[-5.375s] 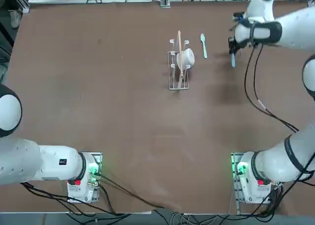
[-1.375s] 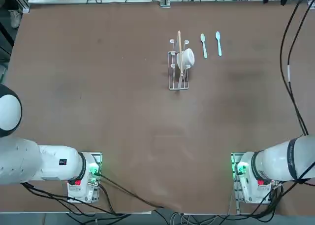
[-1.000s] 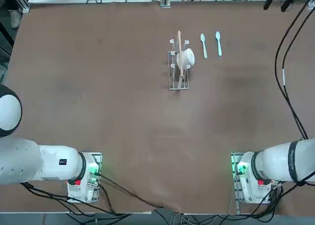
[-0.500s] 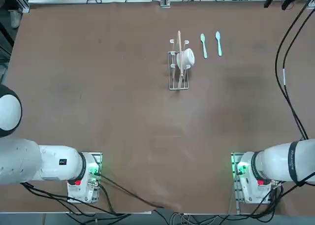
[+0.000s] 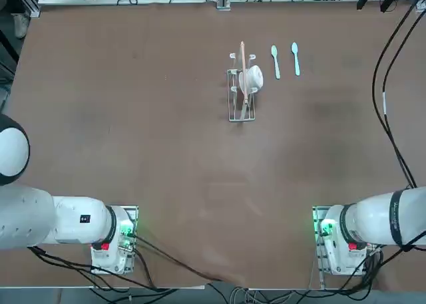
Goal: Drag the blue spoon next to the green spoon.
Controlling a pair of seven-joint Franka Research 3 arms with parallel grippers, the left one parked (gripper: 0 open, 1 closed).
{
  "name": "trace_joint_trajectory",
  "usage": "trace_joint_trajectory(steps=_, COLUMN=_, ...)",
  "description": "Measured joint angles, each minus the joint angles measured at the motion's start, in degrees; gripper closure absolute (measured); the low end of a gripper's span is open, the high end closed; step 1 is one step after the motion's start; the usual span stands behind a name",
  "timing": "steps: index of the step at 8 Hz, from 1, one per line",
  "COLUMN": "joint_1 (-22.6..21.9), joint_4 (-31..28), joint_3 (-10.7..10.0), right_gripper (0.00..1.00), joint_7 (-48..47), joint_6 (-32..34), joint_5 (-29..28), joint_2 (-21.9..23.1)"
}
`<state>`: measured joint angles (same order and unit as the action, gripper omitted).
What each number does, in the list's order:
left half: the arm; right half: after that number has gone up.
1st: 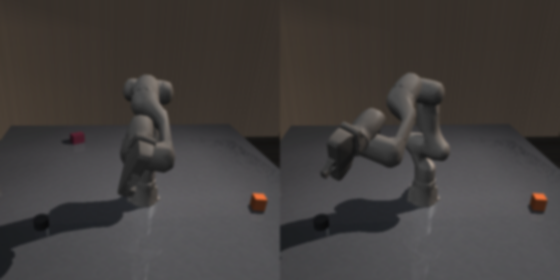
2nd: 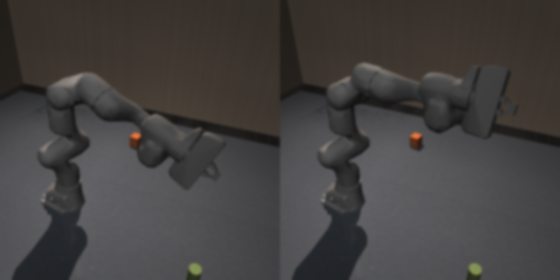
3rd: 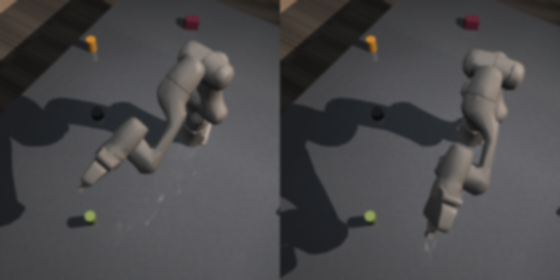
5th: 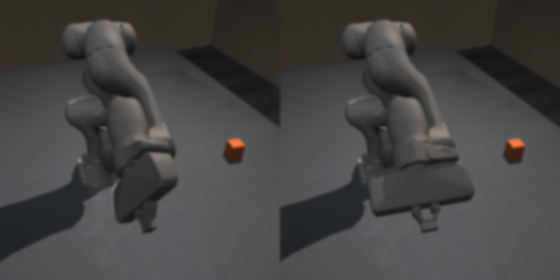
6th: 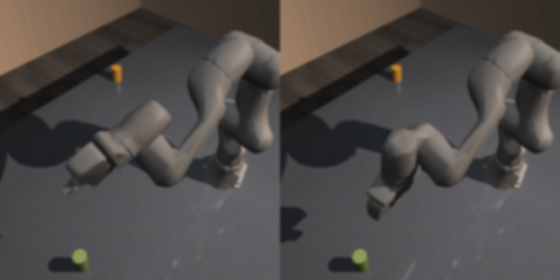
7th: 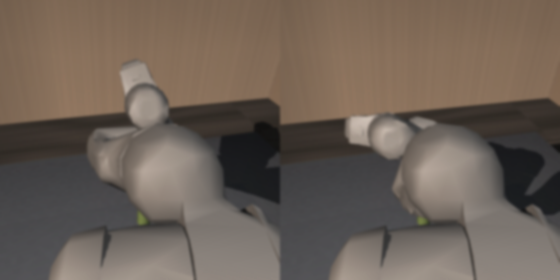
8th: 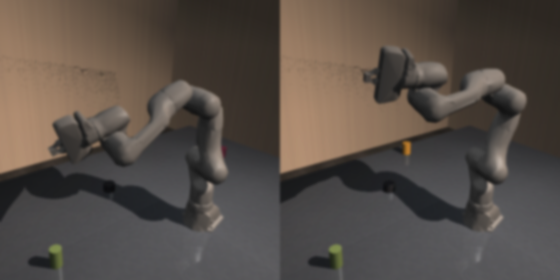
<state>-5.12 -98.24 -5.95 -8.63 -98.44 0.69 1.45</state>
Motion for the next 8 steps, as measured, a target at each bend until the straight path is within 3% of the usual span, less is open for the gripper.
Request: trace_joint_trajectory(steps=8, joint_1=0.0, joint_4=0.2, joint_3=0.0, right_gripper=0.00, joint_7=0.0, joint_6=0.0, joint_5=0.0, joint_2=-0.5)
